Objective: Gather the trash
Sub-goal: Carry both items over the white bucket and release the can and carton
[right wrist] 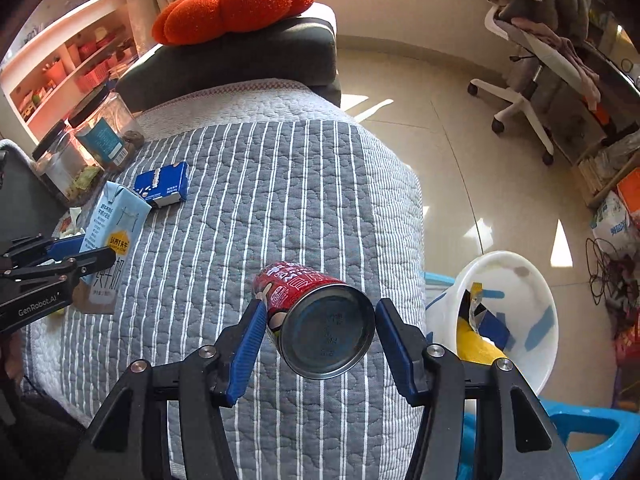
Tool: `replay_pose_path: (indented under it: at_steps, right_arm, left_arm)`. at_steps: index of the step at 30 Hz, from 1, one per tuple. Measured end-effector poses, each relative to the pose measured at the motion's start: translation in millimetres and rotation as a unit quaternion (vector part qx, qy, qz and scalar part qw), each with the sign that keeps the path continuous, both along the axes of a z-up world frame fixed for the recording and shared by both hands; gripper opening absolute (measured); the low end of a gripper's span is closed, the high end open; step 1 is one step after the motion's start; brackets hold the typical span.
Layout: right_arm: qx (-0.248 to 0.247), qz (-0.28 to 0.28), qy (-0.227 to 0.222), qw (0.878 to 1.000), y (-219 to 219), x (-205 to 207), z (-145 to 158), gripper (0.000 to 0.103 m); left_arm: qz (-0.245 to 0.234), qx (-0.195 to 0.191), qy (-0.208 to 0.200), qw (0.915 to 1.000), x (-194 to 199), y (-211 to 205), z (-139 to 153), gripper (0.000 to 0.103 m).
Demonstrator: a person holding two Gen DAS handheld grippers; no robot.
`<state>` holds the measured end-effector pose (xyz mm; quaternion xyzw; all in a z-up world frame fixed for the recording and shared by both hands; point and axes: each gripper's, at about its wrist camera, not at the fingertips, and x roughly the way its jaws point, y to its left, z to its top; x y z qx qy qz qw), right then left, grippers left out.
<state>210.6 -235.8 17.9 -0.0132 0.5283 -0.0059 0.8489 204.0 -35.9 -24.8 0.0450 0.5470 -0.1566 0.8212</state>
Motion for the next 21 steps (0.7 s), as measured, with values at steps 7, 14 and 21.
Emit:
replay_pose_path:
  at_steps: [7, 14, 21]
  right_arm:
    - [0.002, -0.071, -0.013, 0.997, -67.5, -31.1, 16.7, 0.057]
    - [0.001, -0.16, -0.015, 0.987, -138.2, -55.5, 18.6, 0.057]
    - [-0.006, -0.211, 0.002, 0.977, -189.3, -67.7, 7.0, 0.057]
  left_arm:
    - [-0.029, -0.01, -0.011, 0.9995, -4.2, -45.4, 7.1, 0.041]
    - [-0.06, -0.017, -0.012, 0.998, -12.4, -92.8, 5.2, 0.041]
    - [-0.077, -0.021, -0.015, 0.9967, -17.0, -126.9, 3.3, 0.041]
